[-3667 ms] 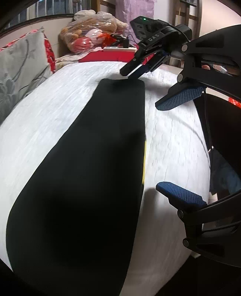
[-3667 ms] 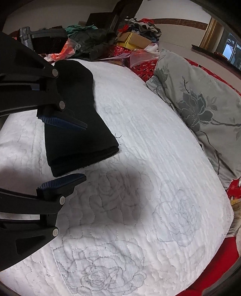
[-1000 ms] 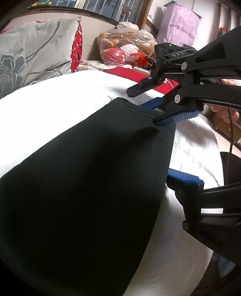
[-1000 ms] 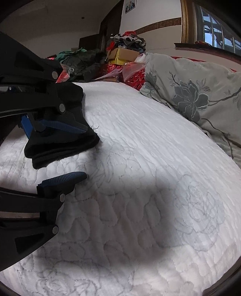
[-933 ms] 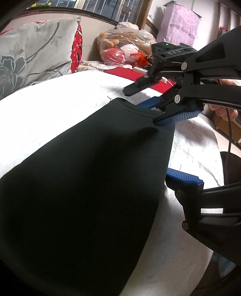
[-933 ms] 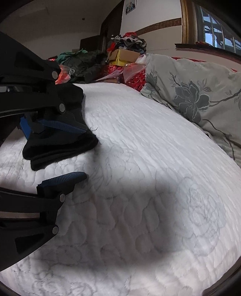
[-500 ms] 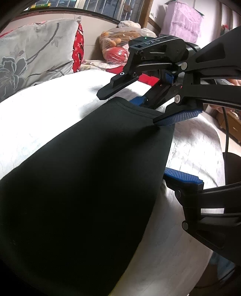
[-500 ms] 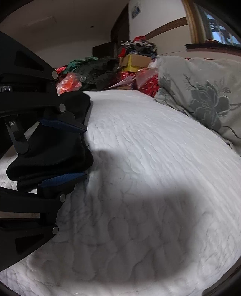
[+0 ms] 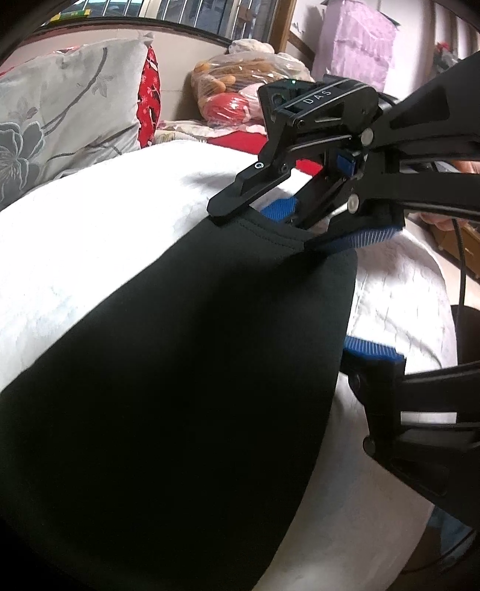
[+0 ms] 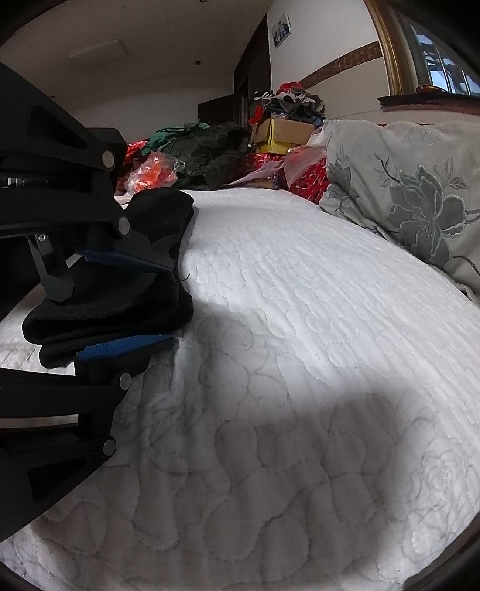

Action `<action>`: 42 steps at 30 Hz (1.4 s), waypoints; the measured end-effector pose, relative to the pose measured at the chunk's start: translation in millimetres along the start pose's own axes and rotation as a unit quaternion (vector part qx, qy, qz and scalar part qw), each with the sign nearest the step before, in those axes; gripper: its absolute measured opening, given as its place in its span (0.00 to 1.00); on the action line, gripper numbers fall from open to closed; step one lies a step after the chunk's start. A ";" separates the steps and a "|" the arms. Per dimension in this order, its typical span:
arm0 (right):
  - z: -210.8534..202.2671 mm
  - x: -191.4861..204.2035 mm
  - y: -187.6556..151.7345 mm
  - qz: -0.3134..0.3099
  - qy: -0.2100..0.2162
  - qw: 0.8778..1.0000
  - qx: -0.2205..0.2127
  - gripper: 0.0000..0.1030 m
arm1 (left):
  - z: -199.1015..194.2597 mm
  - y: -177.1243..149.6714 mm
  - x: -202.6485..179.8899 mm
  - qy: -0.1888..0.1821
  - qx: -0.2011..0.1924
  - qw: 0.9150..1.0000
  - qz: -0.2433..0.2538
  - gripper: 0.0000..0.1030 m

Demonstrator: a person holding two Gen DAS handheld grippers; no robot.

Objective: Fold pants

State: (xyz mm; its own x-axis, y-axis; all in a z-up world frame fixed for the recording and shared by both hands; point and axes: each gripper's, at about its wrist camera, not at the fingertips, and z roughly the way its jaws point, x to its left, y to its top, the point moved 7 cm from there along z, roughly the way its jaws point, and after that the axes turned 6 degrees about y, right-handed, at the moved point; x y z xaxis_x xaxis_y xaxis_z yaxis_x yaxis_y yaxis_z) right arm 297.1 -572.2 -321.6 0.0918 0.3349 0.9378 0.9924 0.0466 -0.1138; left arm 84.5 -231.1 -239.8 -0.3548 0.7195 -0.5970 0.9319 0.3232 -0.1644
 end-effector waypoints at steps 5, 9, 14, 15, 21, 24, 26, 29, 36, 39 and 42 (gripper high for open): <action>-1.7 -1.0 -1.6 -0.014 -0.026 1.000 -0.004 0.22 | 2.7 4.1 5.0 -0.001 0.016 1.000 -0.011 0.20; -3.0 6.7 -2.7 -0.030 -0.053 0.998 -0.006 0.20 | 4.0 7.8 5.7 -0.005 0.031 0.999 -0.018 0.11; -7.6 13.8 -4.7 -0.032 -0.066 0.997 -0.009 0.20 | 3.0 12.8 3.9 -0.020 0.042 0.999 -0.026 0.08; -8.6 14.8 -5.3 -0.032 -0.067 0.997 -0.010 0.20 | 2.7 13.6 3.4 -0.024 0.043 0.998 -0.027 0.08; -9.9 11.4 -6.5 -0.021 -0.071 0.997 -0.011 0.24 | 7.7 17.1 7.7 -0.031 0.052 0.998 -0.034 0.08; -8.2 4.5 -6.7 -0.015 -0.082 0.996 -0.012 0.26 | 12.3 18.6 7.9 -0.030 0.054 0.997 -0.036 0.08; -6.1 1.5 -7.5 -0.013 -0.084 0.996 -0.015 0.26 | 12.4 18.7 9.2 -0.030 0.055 0.997 -0.036 0.08; -6.4 8.8 -8.1 -0.035 -0.101 0.994 -0.017 0.17 | 10.1 19.3 5.3 -0.034 0.058 0.997 -0.033 0.08; -19.2 37.4 -14.7 -0.062 -0.100 0.993 -0.030 0.12 | -5.5 20.7 -0.8 -0.066 0.066 0.995 -0.026 0.07; -22.0 49.5 -18.3 -0.070 -0.104 0.991 -0.037 0.12 | -11.7 24.4 -0.3 -0.075 0.067 0.995 -0.025 0.07; -21.8 58.6 -20.1 -0.074 -0.109 0.990 -0.041 0.12 | -17.5 29.5 1.9 -0.087 0.068 0.993 -0.028 0.07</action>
State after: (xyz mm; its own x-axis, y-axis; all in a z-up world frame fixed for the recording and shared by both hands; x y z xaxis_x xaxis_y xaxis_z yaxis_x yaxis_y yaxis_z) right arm 284.2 -574.1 -257.3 -0.0658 0.5265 0.8477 0.9978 0.0370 0.0544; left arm 110.0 -209.4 -232.1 -0.3982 0.5815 -0.7095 0.9172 0.2649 -0.2976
